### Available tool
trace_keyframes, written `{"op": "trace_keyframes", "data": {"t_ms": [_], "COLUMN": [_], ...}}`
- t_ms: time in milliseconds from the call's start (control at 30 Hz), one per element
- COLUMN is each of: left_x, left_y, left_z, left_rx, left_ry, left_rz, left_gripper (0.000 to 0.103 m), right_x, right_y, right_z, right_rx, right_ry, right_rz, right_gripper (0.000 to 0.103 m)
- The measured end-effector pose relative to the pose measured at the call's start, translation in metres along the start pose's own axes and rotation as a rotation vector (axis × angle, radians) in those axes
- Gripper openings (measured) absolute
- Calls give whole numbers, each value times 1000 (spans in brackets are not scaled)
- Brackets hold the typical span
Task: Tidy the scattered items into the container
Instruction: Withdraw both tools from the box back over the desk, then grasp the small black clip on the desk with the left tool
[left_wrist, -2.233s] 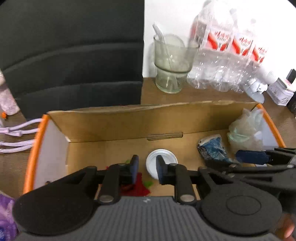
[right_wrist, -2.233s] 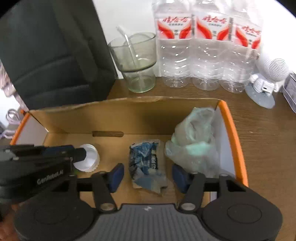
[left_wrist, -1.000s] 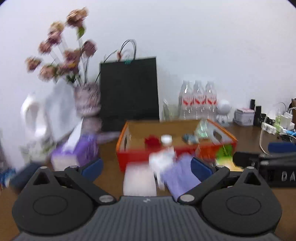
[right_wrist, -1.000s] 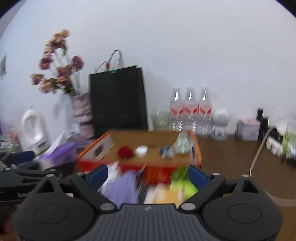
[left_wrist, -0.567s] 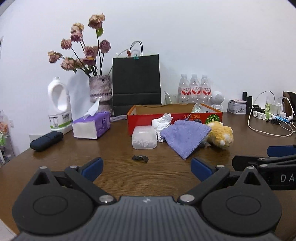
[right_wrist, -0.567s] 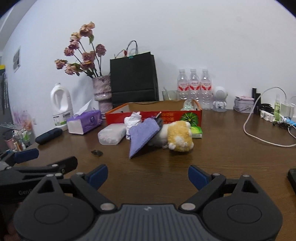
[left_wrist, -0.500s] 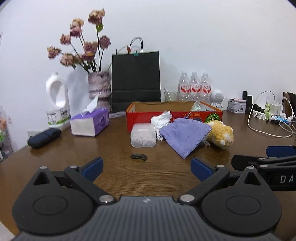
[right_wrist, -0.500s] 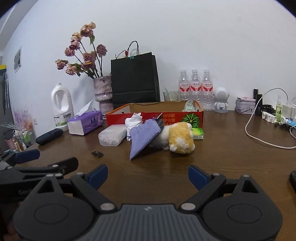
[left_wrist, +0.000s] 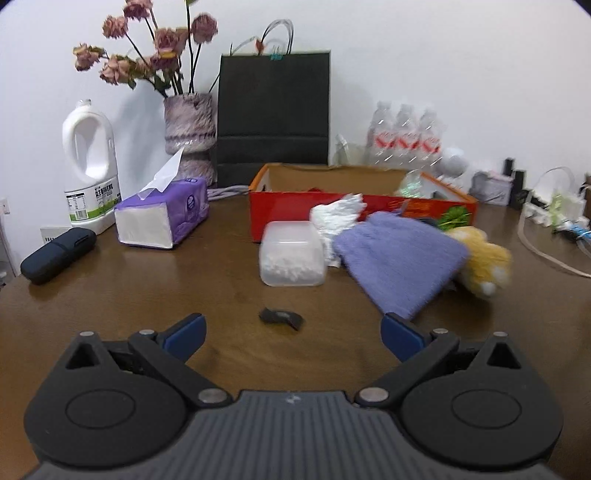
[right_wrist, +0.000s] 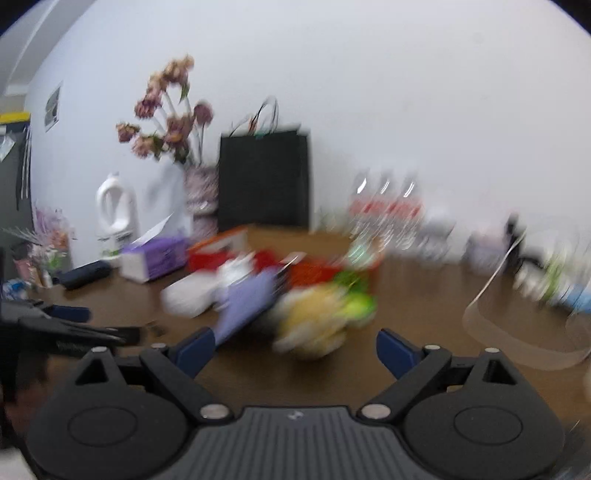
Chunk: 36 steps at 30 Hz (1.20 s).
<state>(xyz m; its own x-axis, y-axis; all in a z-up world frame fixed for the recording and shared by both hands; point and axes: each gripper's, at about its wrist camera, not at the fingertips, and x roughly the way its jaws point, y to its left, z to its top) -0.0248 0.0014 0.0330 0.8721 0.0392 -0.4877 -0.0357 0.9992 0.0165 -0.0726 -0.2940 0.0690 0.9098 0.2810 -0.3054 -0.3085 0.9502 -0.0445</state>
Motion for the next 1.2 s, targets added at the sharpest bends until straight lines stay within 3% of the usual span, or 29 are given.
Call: {"op": "trace_keyframes", "data": {"t_ms": [133, 233, 333, 500, 633, 767, 900, 967, 1100, 1200], "left_x": [26, 35, 43, 61, 63, 65, 66, 67, 58, 41], "left_y": [7, 8, 6, 9, 7, 2, -4, -2, -6, -5], "left_z": [12, 15, 15, 12, 12, 14, 15, 16, 12, 7], "left_rx": [-27, -36, -21, -28, -12, 15, 42, 33, 53, 26], "left_ry": [39, 48, 66, 165, 163, 155, 150, 156, 146, 108], "left_rz": [4, 10, 17, 40, 40, 10, 17, 2, 10, -35], "left_gripper": [98, 92, 85, 70, 65, 33, 31, 22, 17, 10], "right_x": [-9, -11, -8, -1, -6, -1, 6, 9, 5, 10], "right_y": [-87, -141, -168, -168, -155, -142, -127, -121, -100, -68], "right_z": [4, -7, -23, -41, -40, -38, -39, -39, -24, -10], "right_rx": [-26, 58, 177, 205, 165, 113, 61, 54, 108, 142], "right_ry": [41, 85, 121, 134, 126, 156, 186, 198, 168, 148], "right_rz": [-64, -45, -19, -18, -37, -51, -52, -41, 67, 173], "right_gripper": [103, 103, 103, 103, 103, 103, 103, 103, 103, 103]}}
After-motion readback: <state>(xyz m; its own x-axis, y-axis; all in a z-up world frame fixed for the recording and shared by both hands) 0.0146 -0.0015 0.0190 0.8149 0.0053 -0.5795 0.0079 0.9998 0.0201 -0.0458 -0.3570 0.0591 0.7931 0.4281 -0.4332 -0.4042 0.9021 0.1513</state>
